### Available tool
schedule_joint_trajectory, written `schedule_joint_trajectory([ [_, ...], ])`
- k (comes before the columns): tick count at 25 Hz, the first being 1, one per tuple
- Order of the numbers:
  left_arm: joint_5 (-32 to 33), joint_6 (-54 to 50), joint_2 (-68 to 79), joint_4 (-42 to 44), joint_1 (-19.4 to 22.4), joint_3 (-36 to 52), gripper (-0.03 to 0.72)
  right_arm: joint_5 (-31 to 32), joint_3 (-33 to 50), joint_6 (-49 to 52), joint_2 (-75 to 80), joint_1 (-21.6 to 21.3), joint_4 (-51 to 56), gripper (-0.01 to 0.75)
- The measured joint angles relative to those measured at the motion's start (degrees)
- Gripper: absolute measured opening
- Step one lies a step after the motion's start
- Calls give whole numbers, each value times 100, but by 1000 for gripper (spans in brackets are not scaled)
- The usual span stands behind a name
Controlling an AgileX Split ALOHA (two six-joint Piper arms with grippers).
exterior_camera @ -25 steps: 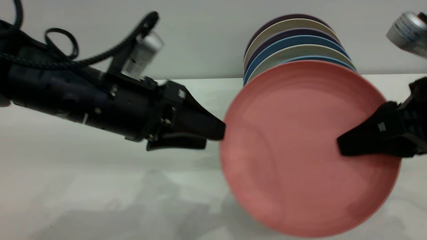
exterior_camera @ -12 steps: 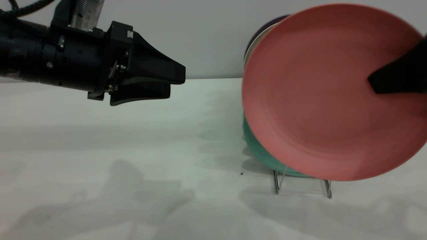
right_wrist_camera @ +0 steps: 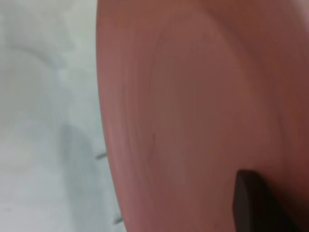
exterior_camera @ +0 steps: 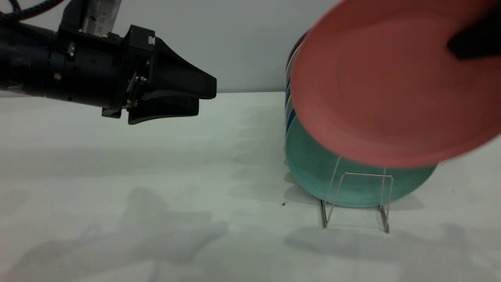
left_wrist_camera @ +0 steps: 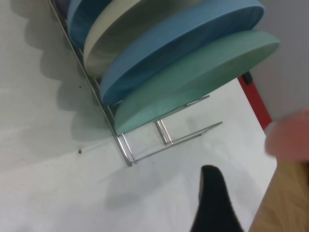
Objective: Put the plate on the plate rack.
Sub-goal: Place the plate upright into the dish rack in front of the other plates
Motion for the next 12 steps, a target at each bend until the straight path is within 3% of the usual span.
schedule_joint_trajectory([
  [12, -66, 0, 0, 0, 0, 0, 514, -90, -400, -534, 564, 0, 72, 122],
])
